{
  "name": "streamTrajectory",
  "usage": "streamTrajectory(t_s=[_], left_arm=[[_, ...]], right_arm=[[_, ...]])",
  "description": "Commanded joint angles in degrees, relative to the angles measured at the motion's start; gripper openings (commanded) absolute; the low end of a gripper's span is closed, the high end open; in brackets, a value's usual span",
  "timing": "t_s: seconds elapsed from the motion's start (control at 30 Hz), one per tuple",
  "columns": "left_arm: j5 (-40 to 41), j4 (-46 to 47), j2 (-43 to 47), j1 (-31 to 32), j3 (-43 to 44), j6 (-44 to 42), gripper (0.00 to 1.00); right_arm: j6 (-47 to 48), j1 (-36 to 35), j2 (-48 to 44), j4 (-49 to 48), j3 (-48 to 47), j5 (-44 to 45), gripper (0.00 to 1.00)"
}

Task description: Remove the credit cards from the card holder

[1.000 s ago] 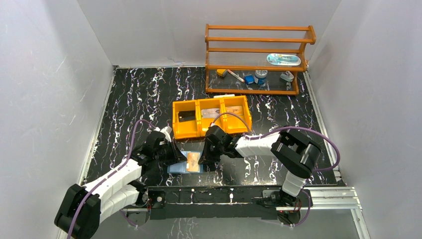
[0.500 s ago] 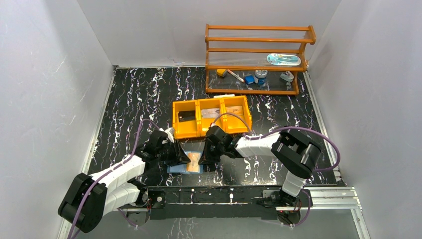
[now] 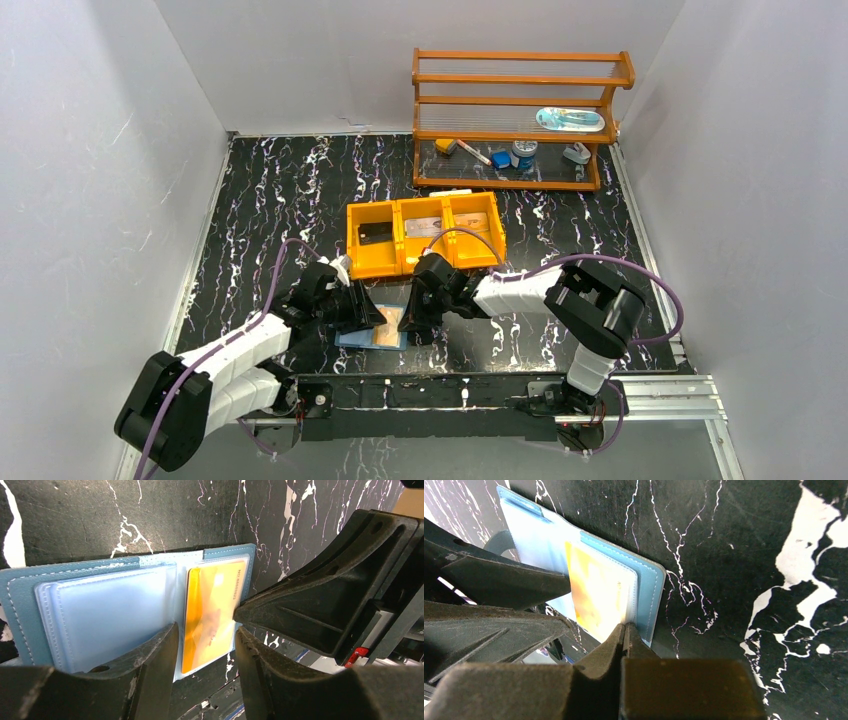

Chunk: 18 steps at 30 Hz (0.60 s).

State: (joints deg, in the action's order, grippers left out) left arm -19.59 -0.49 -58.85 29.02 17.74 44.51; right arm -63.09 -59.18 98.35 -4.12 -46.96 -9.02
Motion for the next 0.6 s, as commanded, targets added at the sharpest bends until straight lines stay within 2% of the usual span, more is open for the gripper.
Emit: streamTrajectory(t_s=[0.0, 0.13, 0.3, 0.57], left_arm=[[2.4, -3.11, -0.23, -0.01, 0.12, -1.94, 0.45], [1.25, -1.34, -1.2, -0.03, -2.85, 0.67, 0.42], [-4.19, 8.97, -3.42, -0.12, -9.78, 6.34, 0.32], [-11.59, 21.88, -7.5, -1.4, -15.25, 9.83, 0.21]], right_arm=[[0.45, -0.3, 1.06, 2.92, 1.82, 0.28, 0.04], [0.12, -0.23, 2.91, 2.18, 2.09, -0.15, 0.04], [-0.3, -0.12, 3.33, 0.81, 2.58, -1.1, 0.04], [-1.22, 0.04, 3.48, -1.49, 4.15, -2.31, 0.04]])
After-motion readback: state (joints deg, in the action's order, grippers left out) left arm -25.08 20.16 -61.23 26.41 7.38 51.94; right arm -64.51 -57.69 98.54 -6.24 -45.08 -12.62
